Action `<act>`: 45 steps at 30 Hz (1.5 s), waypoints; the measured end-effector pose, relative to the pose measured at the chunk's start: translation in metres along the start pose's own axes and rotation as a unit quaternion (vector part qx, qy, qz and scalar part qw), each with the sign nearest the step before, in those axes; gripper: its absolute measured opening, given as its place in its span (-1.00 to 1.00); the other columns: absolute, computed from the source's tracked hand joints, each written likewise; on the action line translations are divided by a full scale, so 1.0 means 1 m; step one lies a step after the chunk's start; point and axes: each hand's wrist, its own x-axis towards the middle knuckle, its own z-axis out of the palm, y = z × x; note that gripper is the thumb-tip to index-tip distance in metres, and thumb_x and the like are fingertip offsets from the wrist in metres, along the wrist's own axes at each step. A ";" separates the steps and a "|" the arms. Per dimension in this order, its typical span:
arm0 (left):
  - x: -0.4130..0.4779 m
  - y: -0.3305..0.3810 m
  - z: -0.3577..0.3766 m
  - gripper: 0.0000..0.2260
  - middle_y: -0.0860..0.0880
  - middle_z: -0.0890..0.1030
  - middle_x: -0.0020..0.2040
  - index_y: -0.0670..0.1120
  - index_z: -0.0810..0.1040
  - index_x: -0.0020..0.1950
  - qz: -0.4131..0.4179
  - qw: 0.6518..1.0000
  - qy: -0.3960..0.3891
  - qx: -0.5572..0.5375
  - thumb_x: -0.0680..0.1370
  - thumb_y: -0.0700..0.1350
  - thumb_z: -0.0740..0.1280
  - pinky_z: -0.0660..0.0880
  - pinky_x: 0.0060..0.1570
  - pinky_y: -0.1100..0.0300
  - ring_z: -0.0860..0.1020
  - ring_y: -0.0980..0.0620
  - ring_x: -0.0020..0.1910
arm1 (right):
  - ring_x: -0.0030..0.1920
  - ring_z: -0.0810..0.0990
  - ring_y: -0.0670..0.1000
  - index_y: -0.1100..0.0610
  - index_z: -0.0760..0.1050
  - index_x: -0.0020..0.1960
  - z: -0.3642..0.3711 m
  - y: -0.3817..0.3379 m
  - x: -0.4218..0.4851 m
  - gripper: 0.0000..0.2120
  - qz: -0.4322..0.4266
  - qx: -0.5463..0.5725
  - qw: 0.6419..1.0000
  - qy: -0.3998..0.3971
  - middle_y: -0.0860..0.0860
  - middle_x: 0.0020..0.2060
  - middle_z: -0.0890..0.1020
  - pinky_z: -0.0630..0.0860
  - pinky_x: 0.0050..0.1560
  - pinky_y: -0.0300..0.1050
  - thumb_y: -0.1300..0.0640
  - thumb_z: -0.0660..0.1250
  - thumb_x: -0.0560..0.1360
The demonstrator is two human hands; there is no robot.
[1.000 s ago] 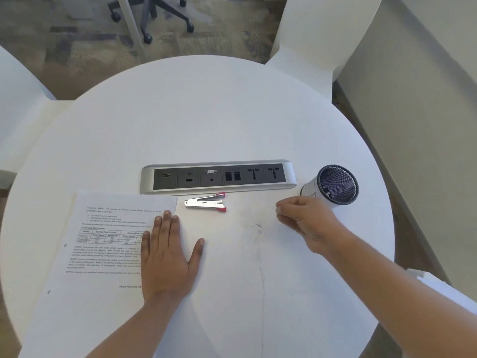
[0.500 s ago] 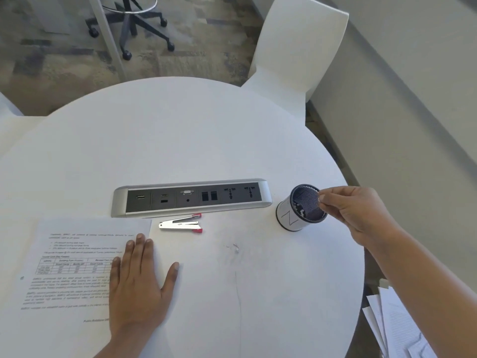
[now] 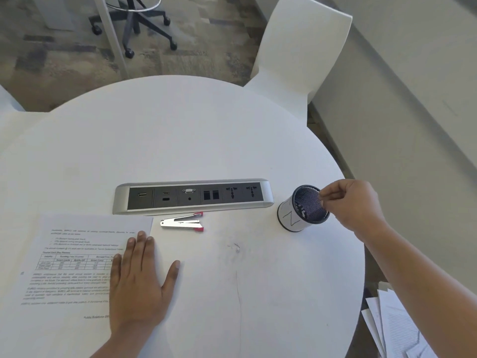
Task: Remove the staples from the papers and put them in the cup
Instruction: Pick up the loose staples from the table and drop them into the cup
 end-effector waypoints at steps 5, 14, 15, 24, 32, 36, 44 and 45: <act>0.000 0.000 0.000 -0.25 -0.09 0.24 0.60 -0.17 0.26 0.55 0.002 1.000 0.001 0.000 0.55 0.33 0.00 0.04 0.57 -0.11 0.17 -0.08 0.59 | -0.26 0.65 -0.08 0.02 0.62 -0.25 -0.001 -0.001 -0.003 -0.80 -0.026 -0.020 0.999 0.007 -0.06 -0.31 0.69 0.49 -0.30 -0.26 0.31 0.48 0.36; 0.001 0.003 -0.005 -0.26 -0.05 0.16 0.63 -0.14 0.18 0.59 0.000 1.000 -0.006 -0.006 0.57 0.32 -0.02 -0.03 0.59 -0.07 0.06 -0.03 0.62 | -0.34 0.59 -0.32 0.14 0.65 -0.12 0.053 -0.018 -0.062 -0.86 -0.117 0.027 0.989 -0.081 -0.07 -0.31 0.68 0.43 -0.27 -0.55 0.35 0.39 0.46; 0.001 0.003 -0.005 -0.26 -0.05 0.15 0.63 -0.13 0.17 0.59 -0.001 1.000 -0.007 -0.005 0.57 0.32 -0.02 -0.03 0.59 -0.07 0.06 -0.03 0.62 | -0.36 0.59 -0.31 0.15 0.65 -0.14 0.066 -0.017 -0.065 -0.85 -0.109 0.039 0.988 -0.098 -0.06 -0.32 0.68 0.44 -0.28 -0.53 0.36 0.39 0.45; 0.001 0.001 -0.004 -0.27 -0.05 0.15 0.64 -0.13 0.17 0.59 -0.004 1.000 -0.003 -0.007 0.57 0.32 -0.03 -0.01 0.58 -0.08 0.06 -0.03 0.63 | -0.20 0.59 0.00 0.07 0.58 -0.18 0.145 -0.015 -0.071 -0.91 -0.149 -0.086 0.973 -0.155 -0.12 -0.33 0.60 0.51 -0.21 -0.18 0.24 0.43 0.42; 0.001 0.002 -0.004 -0.26 -0.03 0.12 0.64 -0.12 0.16 0.60 -0.007 1.000 -0.007 -0.005 0.57 0.34 -0.04 -0.04 0.59 -0.07 0.03 -0.01 0.63 | -0.13 0.66 -0.01 0.10 0.65 -0.02 0.140 -0.012 -0.063 -0.73 -0.131 -0.101 0.968 -0.189 -0.03 -0.16 0.70 0.59 -0.08 -0.16 0.33 0.24 0.45; 0.001 0.002 -0.004 -0.26 -0.03 0.12 0.64 -0.12 0.15 0.60 -0.008 1.000 -0.007 -0.006 0.57 0.34 -0.05 -0.05 0.59 -0.06 0.02 -0.01 0.63 | -0.15 0.61 0.03 0.05 0.57 -0.13 0.143 -0.004 -0.068 -0.87 -0.146 -0.176 0.954 -0.193 -0.03 -0.22 0.64 0.59 -0.11 -0.09 0.22 0.45 0.37; 0.001 0.001 -0.004 -0.26 -0.03 0.12 0.64 -0.12 0.15 0.60 -0.008 1.000 -0.006 -0.011 0.57 0.34 -0.03 -0.05 0.59 -0.06 0.02 -0.01 0.63 | -0.16 0.61 0.09 0.10 0.65 -0.13 0.156 -0.011 -0.067 -0.83 -0.172 -0.168 0.959 -0.148 0.01 -0.21 0.68 0.58 -0.15 -0.10 0.27 0.30 0.46; 0.001 0.002 -0.004 -0.26 -0.03 0.12 0.64 -0.12 0.15 0.60 -0.008 1.000 -0.006 -0.011 0.57 0.34 -0.03 -0.06 0.59 -0.06 0.02 -0.01 0.63 | -0.14 0.61 0.11 0.11 0.65 -0.10 0.154 -0.011 -0.068 -0.80 -0.176 -0.175 0.958 -0.144 0.03 -0.19 0.69 0.59 -0.13 -0.07 0.29 0.27 0.45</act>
